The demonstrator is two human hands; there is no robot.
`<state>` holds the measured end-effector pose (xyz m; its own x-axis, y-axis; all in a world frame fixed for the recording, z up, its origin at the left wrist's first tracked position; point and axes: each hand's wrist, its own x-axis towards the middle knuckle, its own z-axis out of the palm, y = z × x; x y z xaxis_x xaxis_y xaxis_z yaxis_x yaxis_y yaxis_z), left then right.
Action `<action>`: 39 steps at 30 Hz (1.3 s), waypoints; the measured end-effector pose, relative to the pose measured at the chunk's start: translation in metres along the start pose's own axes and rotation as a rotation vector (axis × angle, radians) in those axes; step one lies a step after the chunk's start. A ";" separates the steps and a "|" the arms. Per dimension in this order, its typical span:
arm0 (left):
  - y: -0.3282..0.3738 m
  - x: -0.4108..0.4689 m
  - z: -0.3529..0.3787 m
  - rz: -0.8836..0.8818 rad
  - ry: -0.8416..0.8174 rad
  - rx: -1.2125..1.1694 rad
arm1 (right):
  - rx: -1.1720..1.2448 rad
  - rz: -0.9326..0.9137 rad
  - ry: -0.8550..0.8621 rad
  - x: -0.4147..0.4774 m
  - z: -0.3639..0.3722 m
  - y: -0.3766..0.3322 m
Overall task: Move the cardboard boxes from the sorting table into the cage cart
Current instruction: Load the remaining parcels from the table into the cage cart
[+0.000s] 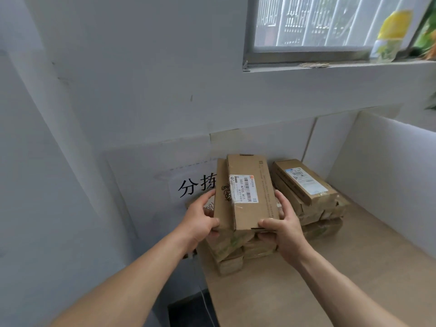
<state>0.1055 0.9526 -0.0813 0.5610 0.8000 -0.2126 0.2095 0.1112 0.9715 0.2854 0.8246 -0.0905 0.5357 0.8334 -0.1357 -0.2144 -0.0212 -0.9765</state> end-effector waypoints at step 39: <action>0.084 -0.227 -0.140 0.381 0.242 -0.001 | 0.155 -0.367 -0.055 -0.144 0.090 -0.131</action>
<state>-0.1162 0.8629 0.0636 0.3947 0.8988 0.1907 0.0237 -0.2174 0.9758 0.1625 0.7570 0.0722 0.5561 0.7986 0.2302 -0.1398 0.3630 -0.9213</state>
